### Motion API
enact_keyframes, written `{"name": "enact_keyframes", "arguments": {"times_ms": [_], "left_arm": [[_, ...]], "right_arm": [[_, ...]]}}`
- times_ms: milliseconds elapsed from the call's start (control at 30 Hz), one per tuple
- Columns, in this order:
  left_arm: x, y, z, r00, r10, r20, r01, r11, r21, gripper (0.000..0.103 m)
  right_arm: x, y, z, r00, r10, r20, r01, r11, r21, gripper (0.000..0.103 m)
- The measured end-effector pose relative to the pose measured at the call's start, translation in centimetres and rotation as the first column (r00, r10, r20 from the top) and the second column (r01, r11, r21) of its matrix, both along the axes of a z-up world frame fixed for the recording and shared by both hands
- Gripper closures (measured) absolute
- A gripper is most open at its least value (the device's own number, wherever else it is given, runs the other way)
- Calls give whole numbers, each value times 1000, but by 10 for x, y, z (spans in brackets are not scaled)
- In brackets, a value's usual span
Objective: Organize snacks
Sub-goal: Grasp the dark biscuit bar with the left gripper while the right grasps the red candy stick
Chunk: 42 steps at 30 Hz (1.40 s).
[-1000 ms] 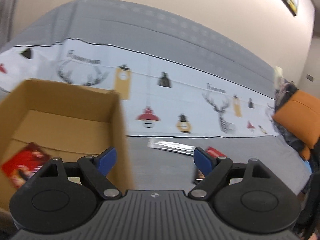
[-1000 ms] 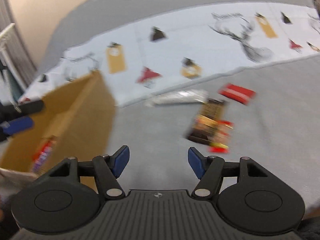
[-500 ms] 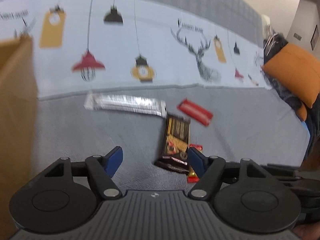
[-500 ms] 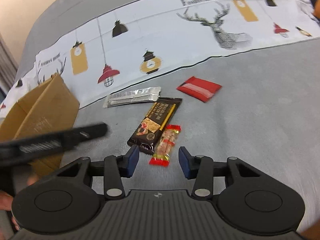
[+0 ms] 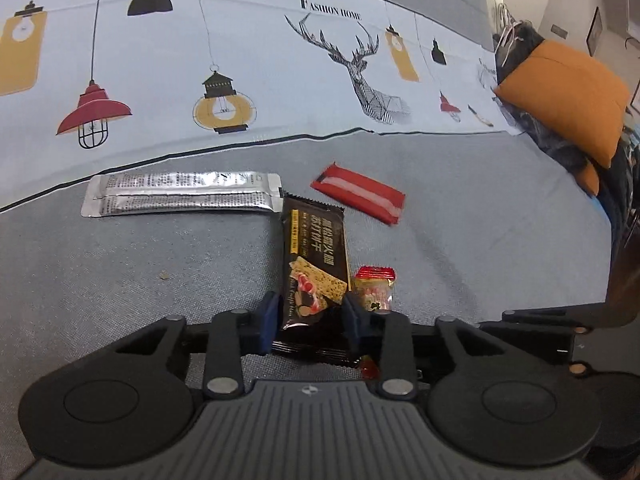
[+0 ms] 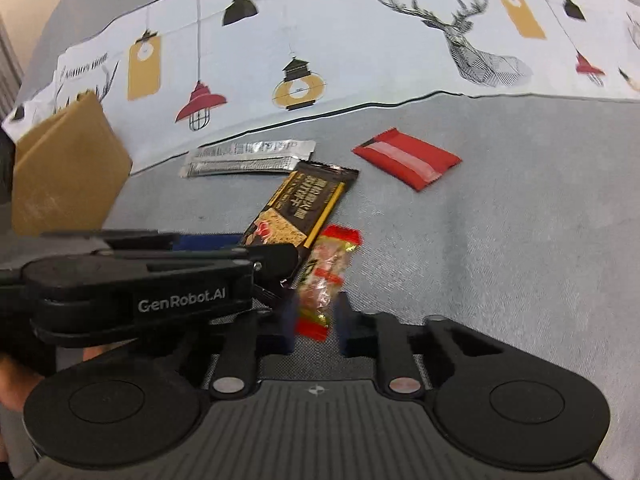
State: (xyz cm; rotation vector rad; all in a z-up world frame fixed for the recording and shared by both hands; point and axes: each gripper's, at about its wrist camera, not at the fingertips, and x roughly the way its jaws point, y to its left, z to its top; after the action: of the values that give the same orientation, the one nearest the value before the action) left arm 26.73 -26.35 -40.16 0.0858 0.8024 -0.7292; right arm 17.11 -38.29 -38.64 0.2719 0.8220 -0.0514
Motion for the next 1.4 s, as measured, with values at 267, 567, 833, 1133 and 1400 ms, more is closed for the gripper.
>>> {"name": "enact_keyframes", "arguments": {"times_ms": [267,567,833,1133,1400], "left_arm": [[-9,44,17,995,56,-85,-55,998,6,88],[5,36,22,983,131,-131,-137,990,-36,16],[5,12,1,993,113,23,-115,990,87,57],[-2,34,17,996,33,-86,-27,997,75,63],[-22,8,-1,998,21,62,-33,980,195,45]], "right_arm": [[-10,-2,9,1000,-20,-2,20,998,-67,97],[-20,-7,14,999,-40,6,40,999,-7,99],[-1,-18,0,995,-99,6,98,991,88,60],[-8,-8,13,998,-58,-6,58,998,-9,83],[-7,-2,-1,999,-18,-26,16,999,-49,79]]}}
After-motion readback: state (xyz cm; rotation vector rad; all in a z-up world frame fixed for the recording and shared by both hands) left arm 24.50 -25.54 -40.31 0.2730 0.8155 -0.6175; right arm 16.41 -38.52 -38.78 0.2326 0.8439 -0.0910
